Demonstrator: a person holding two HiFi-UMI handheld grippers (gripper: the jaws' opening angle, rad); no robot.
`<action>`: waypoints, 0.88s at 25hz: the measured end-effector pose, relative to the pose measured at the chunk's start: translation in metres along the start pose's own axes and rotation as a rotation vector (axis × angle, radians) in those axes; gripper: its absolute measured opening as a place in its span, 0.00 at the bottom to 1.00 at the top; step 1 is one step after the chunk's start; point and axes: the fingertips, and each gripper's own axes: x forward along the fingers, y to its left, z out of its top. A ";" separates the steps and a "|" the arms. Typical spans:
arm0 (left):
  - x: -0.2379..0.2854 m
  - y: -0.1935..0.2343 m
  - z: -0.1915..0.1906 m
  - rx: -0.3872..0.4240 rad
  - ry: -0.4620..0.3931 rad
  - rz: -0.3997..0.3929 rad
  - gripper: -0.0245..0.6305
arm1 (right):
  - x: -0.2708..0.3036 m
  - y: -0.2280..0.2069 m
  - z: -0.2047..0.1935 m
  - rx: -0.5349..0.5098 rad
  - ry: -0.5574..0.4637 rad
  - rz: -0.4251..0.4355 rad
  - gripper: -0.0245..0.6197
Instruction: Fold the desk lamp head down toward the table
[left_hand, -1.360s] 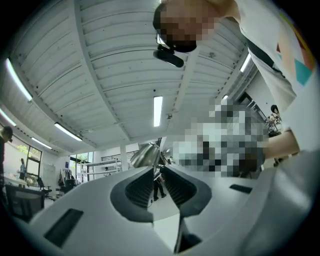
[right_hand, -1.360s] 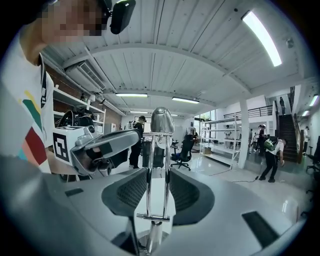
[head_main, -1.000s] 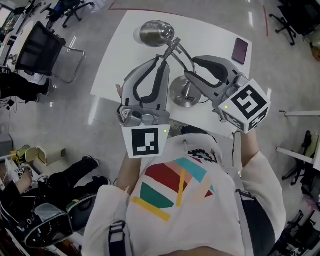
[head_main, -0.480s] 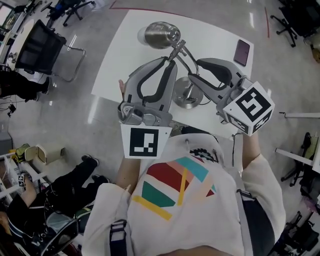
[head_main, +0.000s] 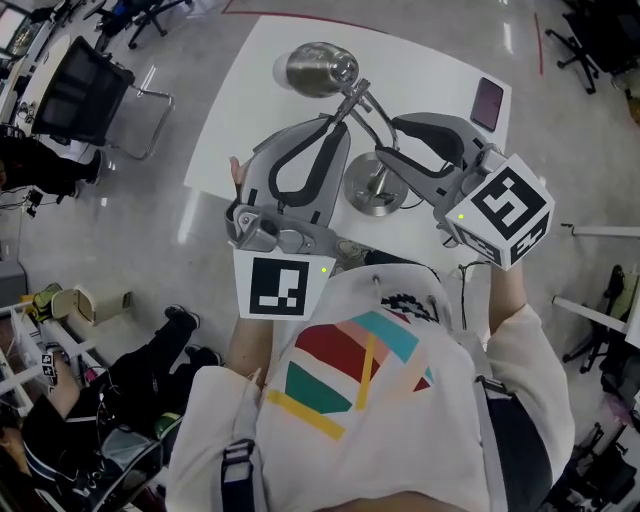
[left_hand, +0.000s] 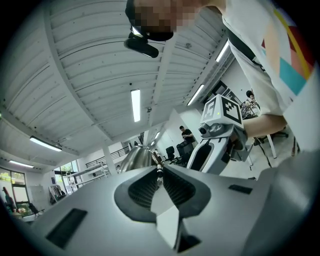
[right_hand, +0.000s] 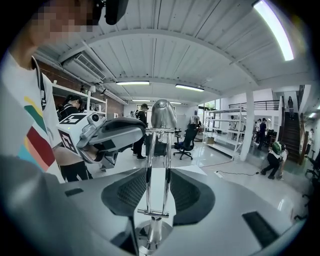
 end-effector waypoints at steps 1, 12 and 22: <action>0.001 0.000 -0.002 -0.004 0.007 0.001 0.16 | -0.001 -0.001 -0.001 0.008 0.009 0.003 0.27; 0.015 0.010 -0.052 -0.277 -0.003 0.119 0.16 | 0.012 -0.009 -0.019 -0.012 0.086 0.028 0.27; 0.005 0.008 -0.150 -0.414 0.151 0.073 0.16 | 0.021 -0.030 -0.011 0.049 -0.049 0.004 0.27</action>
